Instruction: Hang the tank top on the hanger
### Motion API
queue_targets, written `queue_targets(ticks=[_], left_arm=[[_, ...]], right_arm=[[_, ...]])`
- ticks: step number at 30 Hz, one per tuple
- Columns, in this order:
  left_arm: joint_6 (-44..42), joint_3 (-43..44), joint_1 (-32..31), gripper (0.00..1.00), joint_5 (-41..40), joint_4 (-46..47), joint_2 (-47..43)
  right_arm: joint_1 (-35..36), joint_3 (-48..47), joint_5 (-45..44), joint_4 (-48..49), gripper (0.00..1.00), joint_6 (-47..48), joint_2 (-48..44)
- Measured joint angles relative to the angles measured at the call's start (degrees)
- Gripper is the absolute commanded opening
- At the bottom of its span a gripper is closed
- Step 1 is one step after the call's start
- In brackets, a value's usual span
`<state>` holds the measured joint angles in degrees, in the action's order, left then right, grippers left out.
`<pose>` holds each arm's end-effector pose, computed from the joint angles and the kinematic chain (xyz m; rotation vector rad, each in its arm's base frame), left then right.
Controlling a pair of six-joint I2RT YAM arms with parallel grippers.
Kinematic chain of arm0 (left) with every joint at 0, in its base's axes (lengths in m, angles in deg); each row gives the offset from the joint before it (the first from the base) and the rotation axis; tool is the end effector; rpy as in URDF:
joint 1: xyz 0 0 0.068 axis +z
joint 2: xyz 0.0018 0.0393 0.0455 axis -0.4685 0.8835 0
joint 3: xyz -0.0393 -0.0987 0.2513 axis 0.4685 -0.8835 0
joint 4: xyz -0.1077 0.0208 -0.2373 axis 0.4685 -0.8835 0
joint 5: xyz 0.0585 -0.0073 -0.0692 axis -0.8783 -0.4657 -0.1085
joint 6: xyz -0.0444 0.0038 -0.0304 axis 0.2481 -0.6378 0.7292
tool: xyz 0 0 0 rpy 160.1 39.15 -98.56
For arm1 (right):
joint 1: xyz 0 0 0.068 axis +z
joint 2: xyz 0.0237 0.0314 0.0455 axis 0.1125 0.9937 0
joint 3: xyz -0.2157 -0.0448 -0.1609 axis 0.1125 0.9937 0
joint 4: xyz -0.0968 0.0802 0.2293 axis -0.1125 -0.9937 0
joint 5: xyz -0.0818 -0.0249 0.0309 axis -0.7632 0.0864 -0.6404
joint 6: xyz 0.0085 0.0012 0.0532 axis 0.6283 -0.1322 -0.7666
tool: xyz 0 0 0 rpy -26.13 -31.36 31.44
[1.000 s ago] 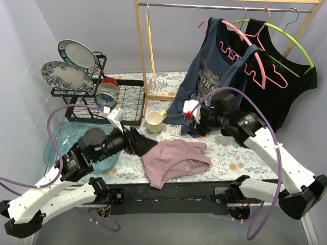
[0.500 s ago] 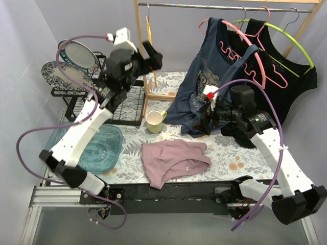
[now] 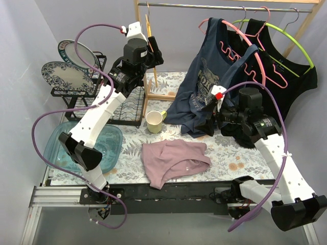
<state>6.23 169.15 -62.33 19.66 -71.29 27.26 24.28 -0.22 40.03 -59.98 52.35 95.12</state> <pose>0.3221 -0.2035 0.4836 -0.7672 1.7035 -0.8645 0.1889 0.0864 0.3793 -1.0756 1.6263 0.7242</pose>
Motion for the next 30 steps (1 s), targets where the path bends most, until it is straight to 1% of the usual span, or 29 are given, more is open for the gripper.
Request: queue_targets(ticks=[1,2,5,6,8,9,11,17,20,25,30], left_arm=[[-0.46,0.00,0.00,0.51,-0.33,-0.02,0.13],[-0.85,0.00,0.00,0.44,-0.63,0.02,0.20],[-2.36,-0.11,0.00,0.33,-1.44,0.28,0.28],[-2.95,-0.15,0.00,0.24,-1.68,0.44,0.28],[-3.93,-0.15,0.00,0.17,-2.03,0.92,0.37],[-4.35,-0.15,0.00,0.06,-2.16,1.16,0.44],[-5.40,-0.15,0.00,0.00,-2.60,1.68,0.61],[-8.15,-0.24,-0.02,0.00,-3.63,3.02,0.70],[-9.75,-1.99,-0.07,0.00,-3.65,5.66,0.39],[-13.38,-9.64,-0.11,0.00,-3.23,12.98,-2.10],[-17.57,-18.12,-0.70,0.00,-2.80,20.87,-6.99]], right_arm=[[-0.24,0.07,0.28,0.00,0.99,-0.13,-0.07],[-0.52,0.15,0.66,0.04,0.99,-0.26,-0.15],[-1.31,0.46,1.77,0.26,0.98,-0.85,-0.66],[-1.46,0.46,1.99,0.35,0.98,-1.01,-0.81],[-1.88,0.46,2.60,0.70,0.99,-1.18,-1.18],[-2.08,0.46,2.95,0.90,0.98,-1.25,-1.38],[-2.38,0.52,3.41,1.29,0.98,-1.36,-1.81],[-3.10,0.68,4.50,1.62,0.99,-1.68,-2.49],[-3.50,0.74,4.72,1.73,0.99,-1.90,-2.51],[-4.02,1.18,4.74,2.05,0.98,-2.32,-2.84],[-4.37,1.22,5.07,2.51,0.98,-2.49,-2.84]])
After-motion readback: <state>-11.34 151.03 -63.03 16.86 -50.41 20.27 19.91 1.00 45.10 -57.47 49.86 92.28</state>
